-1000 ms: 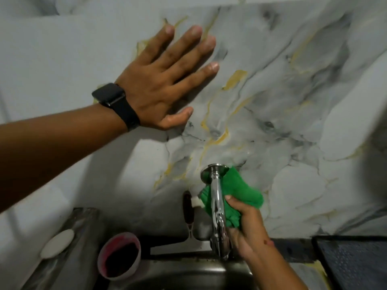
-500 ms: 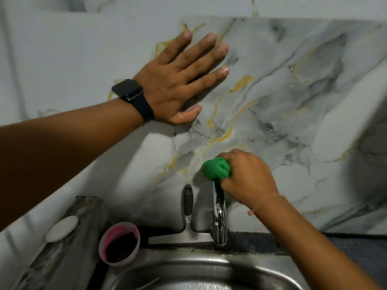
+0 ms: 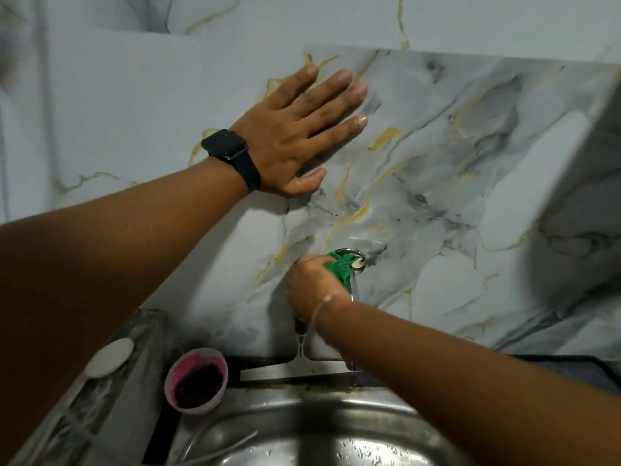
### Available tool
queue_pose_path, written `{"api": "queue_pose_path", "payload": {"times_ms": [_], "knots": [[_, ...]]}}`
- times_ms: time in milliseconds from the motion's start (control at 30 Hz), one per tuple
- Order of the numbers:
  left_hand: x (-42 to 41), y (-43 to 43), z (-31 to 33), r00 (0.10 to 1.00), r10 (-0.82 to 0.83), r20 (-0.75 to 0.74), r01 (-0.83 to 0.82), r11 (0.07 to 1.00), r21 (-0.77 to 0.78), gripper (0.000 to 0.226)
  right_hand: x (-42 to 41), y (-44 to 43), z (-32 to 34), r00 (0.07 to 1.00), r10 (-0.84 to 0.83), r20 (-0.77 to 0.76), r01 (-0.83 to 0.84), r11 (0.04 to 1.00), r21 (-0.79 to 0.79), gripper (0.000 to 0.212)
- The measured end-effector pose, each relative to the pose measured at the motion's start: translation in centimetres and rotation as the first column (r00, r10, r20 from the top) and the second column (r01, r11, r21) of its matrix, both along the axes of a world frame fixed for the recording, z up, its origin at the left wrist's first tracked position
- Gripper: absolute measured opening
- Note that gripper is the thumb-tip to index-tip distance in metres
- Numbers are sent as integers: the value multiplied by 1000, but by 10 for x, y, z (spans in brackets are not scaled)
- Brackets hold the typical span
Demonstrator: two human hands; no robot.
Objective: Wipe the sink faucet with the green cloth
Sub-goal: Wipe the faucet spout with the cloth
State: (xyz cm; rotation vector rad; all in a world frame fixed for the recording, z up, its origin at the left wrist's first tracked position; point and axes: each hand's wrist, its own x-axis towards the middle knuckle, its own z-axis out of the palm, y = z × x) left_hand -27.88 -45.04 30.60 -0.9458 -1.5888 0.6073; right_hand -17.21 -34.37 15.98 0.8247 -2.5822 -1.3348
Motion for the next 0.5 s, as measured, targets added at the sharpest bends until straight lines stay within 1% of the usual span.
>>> {"api": "queue_pose_path", "payload": {"times_ms": [33, 67, 100, 133, 167, 200, 233, 267, 300, 333, 367, 400, 433, 467, 500], "knots": [[0, 0, 1, 1000, 4, 6, -4, 1000, -3, 78, 0, 12, 9, 997, 68, 24, -62, 977, -203, 25], [1, -1, 1, 1000, 9, 12, -9, 1000, -1, 78, 1, 28, 18, 993, 113, 33, -88, 899, -428, 24], [1, -1, 1, 1000, 9, 17, -9, 1000, 0, 78, 2, 47, 23, 992, 121, 25, -79, 775, -627, 27], [2, -1, 2, 1000, 7, 19, -7, 1000, 0, 78, 3, 67, 27, 995, 95, 11, -51, 624, -780, 32], [3, -1, 1, 1000, 4, 22, -4, 1000, 3, 78, 7, 83, 25, 998, 49, 27, 4, 415, -910, 35], [3, -1, 1, 1000, 1, 19, -1, 1000, 2, 77, 8, 96, 19, 997, 16, 69, 67, 117, -991, 36], [3, -1, 1, 1000, -2, 15, 2, 1000, -3, 77, 9, 106, 9, 992, 5, 127, 124, -244, -962, 35], [3, 0, 1, 1000, -6, 8, 6, 1000, -6, 77, 10, 113, -4, 979, 16, 205, 176, -583, -793, 36], [2, 0, 1, 1000, -8, -2, 8, 1000, -9, 76, 11, 115, -17, 955, 65, 290, 219, -814, -538, 38], [1, 0, 0, 1000, -7, -12, 6, 1000, -6, 76, 12, 115, -33, 924, 150, 352, 257, -925, -280, 39], [0, 0, 0, 1000, -7, -25, 6, 1000, -8, 77, 13, 112, -48, 891, 239, 386, 287, -955, -73, 40], [-1, 0, 0, 999, -5, -36, 4, 1000, -9, 77, 14, 107, -61, 855, 332, 399, 320, -942, 98, 40], [-2, 0, 0, 999, 0, -48, -1, 1000, -8, 77, 15, 100, -69, 816, 411, 406, 343, -910, 231, 40], [-2, -1, 0, 998, 3, -60, -4, 1000, -9, 78, 15, 95, -74, 789, 463, 404, 352, -879, 321, 41], [-1, -1, 0, 998, 7, -68, -8, 1000, -10, 78, 17, 92, -74, 784, 485, 388, 356, -863, 359, 42]]}}
